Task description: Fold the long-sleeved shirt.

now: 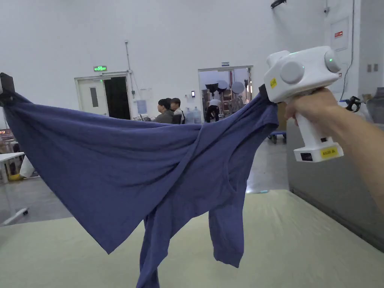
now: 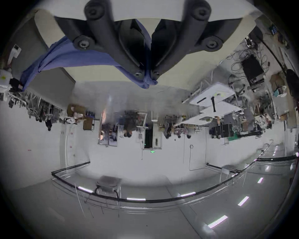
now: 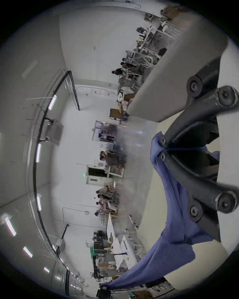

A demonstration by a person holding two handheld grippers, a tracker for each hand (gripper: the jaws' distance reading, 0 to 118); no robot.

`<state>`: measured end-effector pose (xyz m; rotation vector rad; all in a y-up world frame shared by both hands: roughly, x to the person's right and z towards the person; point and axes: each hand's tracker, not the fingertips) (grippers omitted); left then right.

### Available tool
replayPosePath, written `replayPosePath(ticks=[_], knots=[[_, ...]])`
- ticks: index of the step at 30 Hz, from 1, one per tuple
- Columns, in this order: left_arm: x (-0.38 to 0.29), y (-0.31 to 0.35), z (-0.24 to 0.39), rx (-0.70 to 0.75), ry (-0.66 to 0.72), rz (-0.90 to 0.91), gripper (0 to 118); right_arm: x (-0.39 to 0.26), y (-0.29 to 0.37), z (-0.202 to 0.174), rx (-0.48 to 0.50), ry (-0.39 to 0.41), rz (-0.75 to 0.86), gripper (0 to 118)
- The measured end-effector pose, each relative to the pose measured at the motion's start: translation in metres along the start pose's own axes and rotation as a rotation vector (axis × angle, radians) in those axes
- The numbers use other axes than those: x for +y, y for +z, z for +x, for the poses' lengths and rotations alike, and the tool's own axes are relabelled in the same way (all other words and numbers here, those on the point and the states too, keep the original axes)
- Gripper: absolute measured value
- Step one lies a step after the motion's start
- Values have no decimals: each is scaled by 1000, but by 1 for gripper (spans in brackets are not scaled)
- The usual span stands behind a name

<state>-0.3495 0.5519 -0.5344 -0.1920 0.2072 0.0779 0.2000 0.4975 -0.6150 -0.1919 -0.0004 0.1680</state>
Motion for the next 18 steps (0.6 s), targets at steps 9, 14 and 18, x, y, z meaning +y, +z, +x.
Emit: replayPosePath(ticks=[9, 14, 18], knots=[[-63, -28, 3, -61, -22, -103, 2, -62, -24, 13, 3, -126, -77, 0], [-184, -70, 1, -89, -52, -281, 2, -184, -60, 2, 33, -138, -261, 0], [-294, -87, -1, -106, -60, -433, 2, -289, -73, -13, 79, -163, -427, 0]])
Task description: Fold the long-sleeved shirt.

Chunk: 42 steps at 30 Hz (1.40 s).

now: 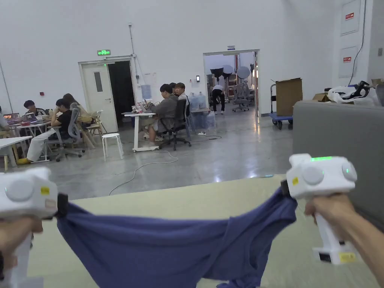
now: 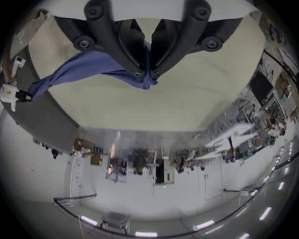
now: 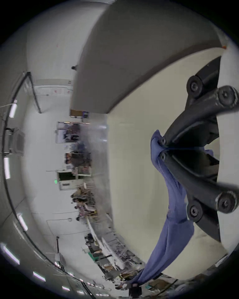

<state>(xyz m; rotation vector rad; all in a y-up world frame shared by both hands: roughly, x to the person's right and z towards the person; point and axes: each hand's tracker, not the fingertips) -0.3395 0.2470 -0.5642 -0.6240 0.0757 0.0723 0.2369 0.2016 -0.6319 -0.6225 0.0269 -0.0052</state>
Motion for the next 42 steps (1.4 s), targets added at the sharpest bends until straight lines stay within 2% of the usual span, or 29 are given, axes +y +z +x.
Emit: replayPosePath(ticks=[4, 8, 11, 15, 21, 25, 28, 31, 33, 34, 35, 36, 37, 38, 41, 42], knots=[[-62, -23, -1, -8, 12, -89, 2, -54, -26, 10, 7, -25, -65, 0], [-98, -4, 1, -49, 9, -101, 2, -84, -15, 16, 13, -32, -82, 0], [-127, 17, 0, -75, 6, -126, 2, -113, 5, 20, 15, 13, -119, 0], [-185, 33, 0, -16, -46, -257, 2, -178, 34, 18, 20, 135, -217, 0], [-285, 57, -13, -49, 21, -379, 2, -281, 76, 18, 47, 228, -355, 0], [-336, 71, -29, -63, 24, -433, 2, -328, 103, 30, 75, 231, -416, 0], [-359, 78, -35, -51, 4, -463, 2, -349, 111, 37, 51, 252, -453, 0], [-367, 80, -38, -80, 40, -464, 2, -356, 111, 43, 82, 177, -471, 0], [-366, 86, -32, -90, 37, -456, 2, -353, 117, 41, 94, 164, -469, 3], [-365, 88, -31, -98, 35, -445, 9, -351, 120, 40, 96, 166, -468, 20], [-362, 89, -30, -106, 28, -442, 45, -348, 121, 37, 87, 180, -470, 67], [-360, 88, -29, -109, 10, -451, 91, -345, 124, 36, 49, 218, -480, 102], [-361, 90, -26, -89, -3, -459, 118, -340, 128, 35, 27, 244, -459, 118], [-357, 95, -24, -96, -8, -361, 113, -332, 134, 34, 22, 256, -417, 118], [-347, 102, -23, -81, 7, -370, 114, -314, 139, 31, 25, 231, -375, 118], [-342, 100, -22, -81, 16, -375, 111, -309, 140, 29, 42, 218, -367, 110]])
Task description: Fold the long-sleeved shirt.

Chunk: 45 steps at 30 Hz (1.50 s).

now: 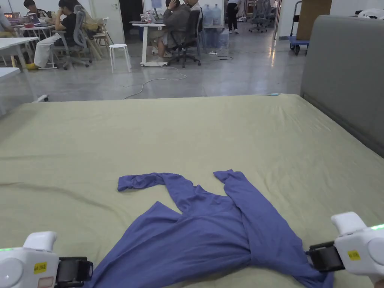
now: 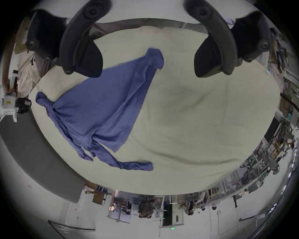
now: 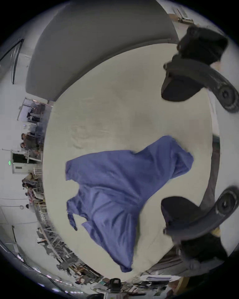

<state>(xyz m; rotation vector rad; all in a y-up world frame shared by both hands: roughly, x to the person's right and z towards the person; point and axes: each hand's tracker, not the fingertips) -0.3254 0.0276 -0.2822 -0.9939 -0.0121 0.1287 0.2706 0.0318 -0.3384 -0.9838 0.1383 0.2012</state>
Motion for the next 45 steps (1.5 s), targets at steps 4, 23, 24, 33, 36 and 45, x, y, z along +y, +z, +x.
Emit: replayPosePath(ticks=[4, 23, 24, 33, 36, 45], knots=[[-2, 0, 11, -10, 18, 13, 0, 10, -2, -14, -13, 10, 40, 0], [-32, -72, -6, 119, 34, -170, 88, 16, -30, -41, 86, 66, -43, 0], [-34, -73, -7, 111, 40, -170, 78, 18, -32, -43, 87, 70, -45, 0], [-13, -42, 7, 23, -28, -56, 4, 96, -50, -78, 137, 220, -1, 0], [-3, -39, 2, -3, 4, -40, 4, 151, -68, -97, 174, 287, 40, 10], [-3, -44, -1, -24, 48, -66, 4, 257, -190, -153, 206, 511, -94, 96]])
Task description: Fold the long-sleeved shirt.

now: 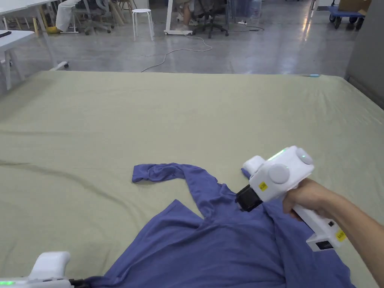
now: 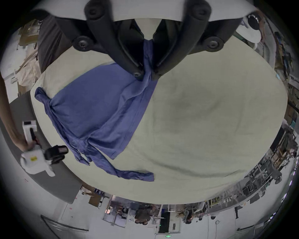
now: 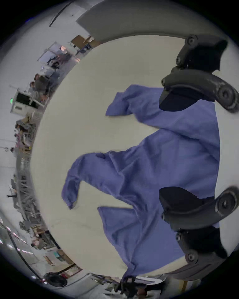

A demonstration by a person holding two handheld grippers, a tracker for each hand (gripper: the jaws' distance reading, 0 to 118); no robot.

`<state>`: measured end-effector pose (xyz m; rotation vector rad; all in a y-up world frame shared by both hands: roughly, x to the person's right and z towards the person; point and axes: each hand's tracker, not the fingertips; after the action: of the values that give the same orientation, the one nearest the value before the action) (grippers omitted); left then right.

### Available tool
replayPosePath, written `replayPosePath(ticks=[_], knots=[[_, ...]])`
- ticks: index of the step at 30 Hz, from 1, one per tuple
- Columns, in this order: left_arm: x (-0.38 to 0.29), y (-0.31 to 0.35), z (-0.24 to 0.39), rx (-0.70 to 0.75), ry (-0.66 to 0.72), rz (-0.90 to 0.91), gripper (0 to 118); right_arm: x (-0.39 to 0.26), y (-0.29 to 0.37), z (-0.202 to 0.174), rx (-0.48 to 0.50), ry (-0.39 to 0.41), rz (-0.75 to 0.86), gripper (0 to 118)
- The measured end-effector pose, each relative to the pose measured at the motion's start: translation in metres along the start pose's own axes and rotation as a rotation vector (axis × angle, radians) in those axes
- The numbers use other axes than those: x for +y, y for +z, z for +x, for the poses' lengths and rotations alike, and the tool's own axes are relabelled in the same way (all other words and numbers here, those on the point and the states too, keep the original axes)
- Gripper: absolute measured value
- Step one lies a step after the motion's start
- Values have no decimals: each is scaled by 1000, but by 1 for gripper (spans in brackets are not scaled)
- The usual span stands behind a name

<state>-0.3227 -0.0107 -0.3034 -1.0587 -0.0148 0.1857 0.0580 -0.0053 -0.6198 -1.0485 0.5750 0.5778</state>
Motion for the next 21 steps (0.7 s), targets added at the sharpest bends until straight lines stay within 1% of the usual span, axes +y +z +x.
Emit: replayPosePath(ticks=[2, 5, 6, 7, 8, 9, 10, 11, 12, 13, 14, 15, 17, 18, 19, 20, 21], knots=[[1, -1, -1, -2, 11, -10, 4, 9, -26, -2, 6, 32, -37, 96], [4, -3, -3, -2, 18, -17, 4, 14, -54, -9, -10, 46, -63, 95], [7, -3, -2, -2, 19, -19, 4, 14, -64, -10, -8, 51, -103, 93], [8, -4, -2, -2, 19, -20, 4, 13, -70, -11, 8, 54, -140, 86], [9, -5, -2, -1, 14, -22, 4, 14, -72, -11, 31, 33, -125, 80], [10, -6, -2, 3, 9, -24, 4, 16, -69, -11, 14, 24, -134, 80], [11, -7, -1, 7, 4, -27, 4, 18, -67, -11, 17, 17, -142, 79], [13, -8, 0, 9, -3, -29, 4, 19, -64, -10, 26, 13, -152, 73], [15, -8, 1, 12, -7, -26, 4, 19, -61, -10, 40, 0, -155, 65], [18, -8, 2, 15, -9, -22, 4, 21, -57, -12, 36, 0, -154, 54], [21, -8, 2, 18, -11, -18, 4, 20, -52, -16, 0, 14, -146, 21], [26, -7, 3, 20, -12, -8, 4, 19, -49, -19, -54, 46, -143, 0], [39, -4, 6, 25, -16, 19, 4, 16, -38, -21, -42, 48, -120, 0], [49, -1, 7, 23, -20, 41, 4, 16, -28, -17, -42, 31, -94, 0], [59, 2, 9, 18, -23, 69, 4, 16, -18, -12, -23, -2, -71, 0], [73, 6, 11, 20, -29, 89, 4, 18, -2, -3, -3, -58, -44, 0], [91, 10, 13, 22, -48, 109, 4, 20, 14, 8, -11, -99, -4, 0]])
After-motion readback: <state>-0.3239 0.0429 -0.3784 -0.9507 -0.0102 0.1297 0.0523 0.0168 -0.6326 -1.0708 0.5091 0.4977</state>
